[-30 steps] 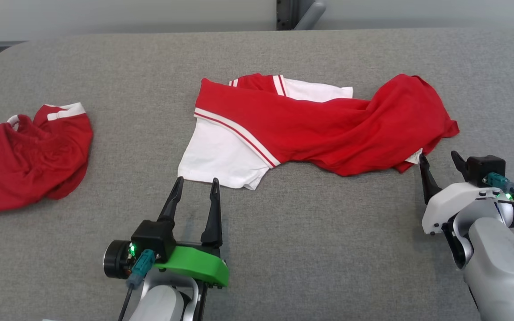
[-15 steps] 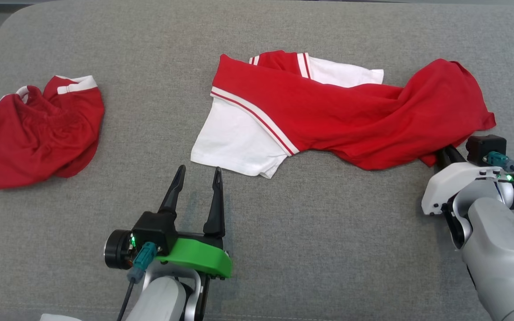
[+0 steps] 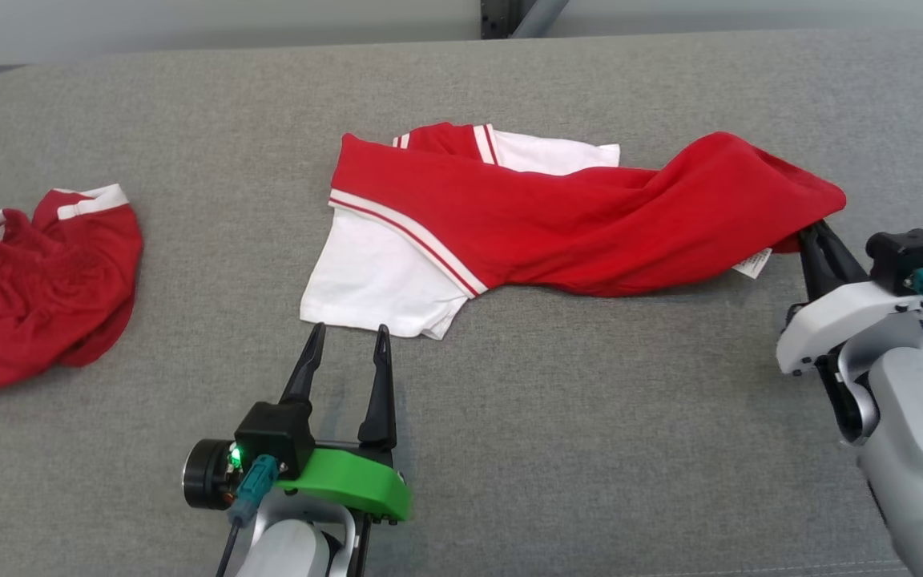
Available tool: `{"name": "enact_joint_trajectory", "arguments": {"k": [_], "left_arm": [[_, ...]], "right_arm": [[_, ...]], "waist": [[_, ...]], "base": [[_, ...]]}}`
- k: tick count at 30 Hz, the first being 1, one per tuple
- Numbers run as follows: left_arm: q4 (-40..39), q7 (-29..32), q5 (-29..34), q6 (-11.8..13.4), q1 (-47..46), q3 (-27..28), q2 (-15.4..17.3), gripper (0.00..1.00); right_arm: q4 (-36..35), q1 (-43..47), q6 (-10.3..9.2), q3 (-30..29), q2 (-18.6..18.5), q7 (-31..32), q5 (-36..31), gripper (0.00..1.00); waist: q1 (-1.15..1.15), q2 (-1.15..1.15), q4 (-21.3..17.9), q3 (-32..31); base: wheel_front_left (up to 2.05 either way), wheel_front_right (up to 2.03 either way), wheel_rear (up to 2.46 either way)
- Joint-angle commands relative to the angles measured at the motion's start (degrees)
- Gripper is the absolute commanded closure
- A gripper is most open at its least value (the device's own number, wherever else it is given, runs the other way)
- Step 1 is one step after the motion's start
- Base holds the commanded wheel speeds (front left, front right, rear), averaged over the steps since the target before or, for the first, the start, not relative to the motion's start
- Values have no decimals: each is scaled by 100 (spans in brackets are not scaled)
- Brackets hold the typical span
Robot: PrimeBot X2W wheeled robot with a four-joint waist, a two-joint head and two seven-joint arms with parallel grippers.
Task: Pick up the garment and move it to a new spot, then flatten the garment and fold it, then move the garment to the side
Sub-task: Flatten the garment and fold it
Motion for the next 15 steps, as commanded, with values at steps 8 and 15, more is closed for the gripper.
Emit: {"name": "enact_joint_trajectory", "arguments": {"k": [8,15], "left_arm": [[50,3,-65,-8,185,-18,22,0],[10,3,-119,15,271,-54,22,0]], "right_arm": [[-593,345,-3,450,-828,446,645,100],[-1354,1279,-3,480,-1507,1821,1447,100]], "waist": [[0,0,-441,-468],[0,0,-473,-563]], "base": [[0,0,0],[0,0,0]]}}
